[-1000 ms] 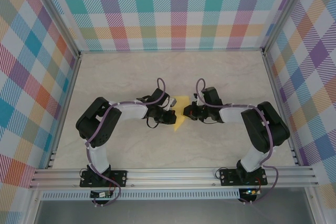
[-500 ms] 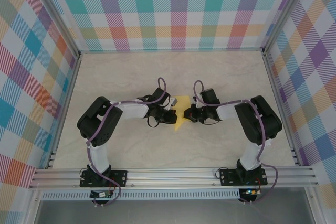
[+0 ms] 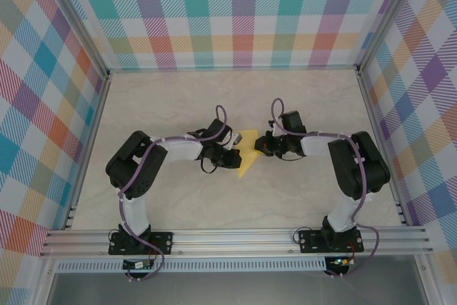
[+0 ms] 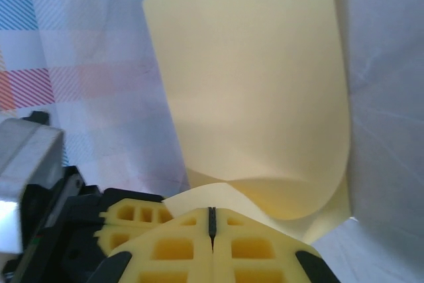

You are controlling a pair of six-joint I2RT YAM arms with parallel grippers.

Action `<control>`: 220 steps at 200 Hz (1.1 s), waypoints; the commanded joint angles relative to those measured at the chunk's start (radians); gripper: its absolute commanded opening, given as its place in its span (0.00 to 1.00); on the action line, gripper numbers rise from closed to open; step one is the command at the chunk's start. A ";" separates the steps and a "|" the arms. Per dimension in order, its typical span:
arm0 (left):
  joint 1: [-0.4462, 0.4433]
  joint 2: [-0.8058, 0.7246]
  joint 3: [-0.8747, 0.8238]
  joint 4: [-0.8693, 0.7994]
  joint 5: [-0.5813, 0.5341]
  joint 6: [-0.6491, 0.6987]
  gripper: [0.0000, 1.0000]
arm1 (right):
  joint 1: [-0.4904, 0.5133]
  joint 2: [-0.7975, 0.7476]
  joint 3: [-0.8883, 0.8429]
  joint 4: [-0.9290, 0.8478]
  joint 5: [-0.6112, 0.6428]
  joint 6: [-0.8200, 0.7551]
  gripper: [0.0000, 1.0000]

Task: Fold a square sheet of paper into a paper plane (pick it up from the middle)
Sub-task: Third fold the triangle at the center of the table.

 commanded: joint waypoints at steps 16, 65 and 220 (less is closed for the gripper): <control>0.002 0.040 -0.016 -0.081 -0.041 0.019 0.05 | -0.004 0.058 0.018 -0.046 0.042 -0.044 0.02; 0.002 0.041 -0.021 -0.084 -0.036 0.025 0.05 | -0.004 0.092 0.025 -0.106 0.102 -0.057 0.02; 0.002 0.045 -0.016 -0.094 -0.032 0.034 0.05 | -0.034 0.119 0.036 -0.149 0.133 -0.094 0.00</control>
